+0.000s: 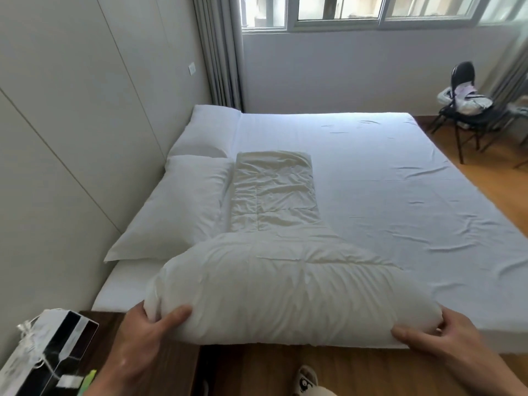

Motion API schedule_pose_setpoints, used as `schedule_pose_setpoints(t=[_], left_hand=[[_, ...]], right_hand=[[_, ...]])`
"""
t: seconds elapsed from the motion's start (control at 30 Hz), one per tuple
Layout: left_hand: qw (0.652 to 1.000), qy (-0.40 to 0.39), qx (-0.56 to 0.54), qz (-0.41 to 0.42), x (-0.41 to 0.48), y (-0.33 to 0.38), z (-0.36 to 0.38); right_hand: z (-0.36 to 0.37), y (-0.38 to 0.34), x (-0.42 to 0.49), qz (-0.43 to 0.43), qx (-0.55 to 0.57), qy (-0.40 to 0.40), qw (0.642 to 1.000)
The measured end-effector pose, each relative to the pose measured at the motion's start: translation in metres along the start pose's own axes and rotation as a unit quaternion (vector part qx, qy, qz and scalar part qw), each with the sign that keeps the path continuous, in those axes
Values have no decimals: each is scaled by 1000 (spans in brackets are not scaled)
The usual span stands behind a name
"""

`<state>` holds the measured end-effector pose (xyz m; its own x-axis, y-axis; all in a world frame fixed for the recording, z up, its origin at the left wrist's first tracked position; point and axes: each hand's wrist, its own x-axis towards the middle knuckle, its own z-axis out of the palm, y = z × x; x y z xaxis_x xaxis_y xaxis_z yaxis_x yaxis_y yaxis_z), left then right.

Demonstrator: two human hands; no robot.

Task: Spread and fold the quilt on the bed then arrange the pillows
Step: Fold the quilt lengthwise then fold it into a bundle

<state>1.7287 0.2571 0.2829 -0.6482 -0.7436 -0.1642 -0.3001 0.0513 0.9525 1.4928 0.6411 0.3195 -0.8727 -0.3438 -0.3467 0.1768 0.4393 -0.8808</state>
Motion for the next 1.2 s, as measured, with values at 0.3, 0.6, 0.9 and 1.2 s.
schedule_pose_setpoints(t=[0.3,0.6,0.9,1.2], left_hand=[[994,19,53,92,28,57,-20],[997,-16,2,74,136,95,19],[999,27,13,20,325,163,81],[997,42,-24,-58,587,159,159]], right_hand=[[-1,-58,-6,-90,-3,11,996],[8,-115,113,-108,30,34,993],[-1,-196,320,-101,23,0,995],[38,-243,593,-7,39,-19,999]])
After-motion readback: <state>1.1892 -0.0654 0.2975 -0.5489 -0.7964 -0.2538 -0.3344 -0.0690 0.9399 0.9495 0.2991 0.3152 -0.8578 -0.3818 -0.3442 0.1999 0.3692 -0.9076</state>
